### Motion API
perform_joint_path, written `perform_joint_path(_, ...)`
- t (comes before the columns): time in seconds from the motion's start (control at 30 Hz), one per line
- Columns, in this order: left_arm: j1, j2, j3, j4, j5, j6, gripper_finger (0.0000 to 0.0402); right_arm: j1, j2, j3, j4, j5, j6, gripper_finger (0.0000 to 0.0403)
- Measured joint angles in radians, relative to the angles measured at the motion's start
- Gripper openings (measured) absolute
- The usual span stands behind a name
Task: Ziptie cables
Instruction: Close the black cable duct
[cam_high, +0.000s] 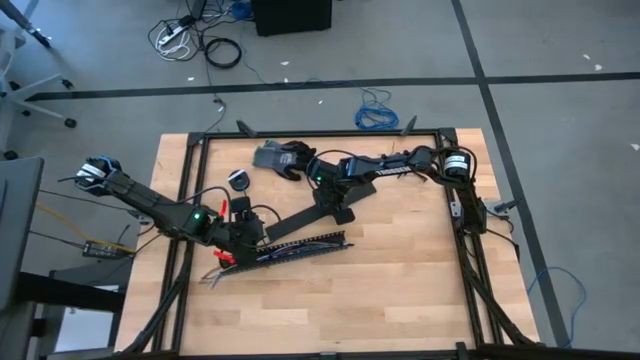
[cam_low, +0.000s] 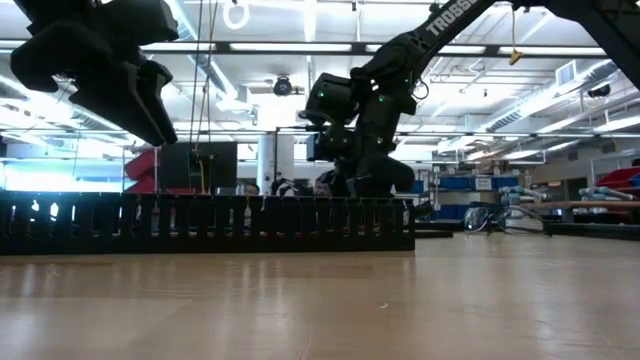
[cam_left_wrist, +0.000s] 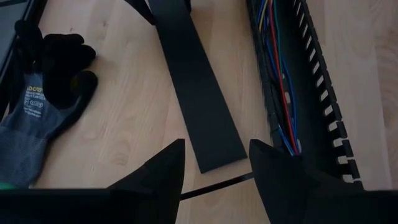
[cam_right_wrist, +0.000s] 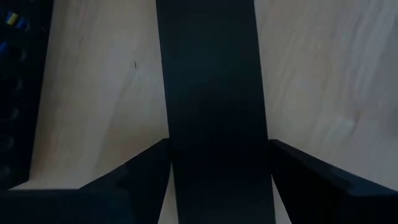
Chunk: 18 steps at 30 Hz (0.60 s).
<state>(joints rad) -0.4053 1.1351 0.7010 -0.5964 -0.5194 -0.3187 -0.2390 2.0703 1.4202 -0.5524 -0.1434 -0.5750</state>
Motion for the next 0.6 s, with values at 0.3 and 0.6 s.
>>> perform_joint_path(0.3, 0.000, 0.000, 0.000, -0.001, 0.000, -0.003, 0.0173, 0.000, -0.002, 0.001, 0.000, 0.019, -0.004, 0.0225)
perform_joint_path(0.6, 0.000, 0.000, 0.000, -0.012, 0.000, -0.002, 0.0173, 0.021, -0.017, 0.001, -0.041, 0.084, -0.003, 0.0233)
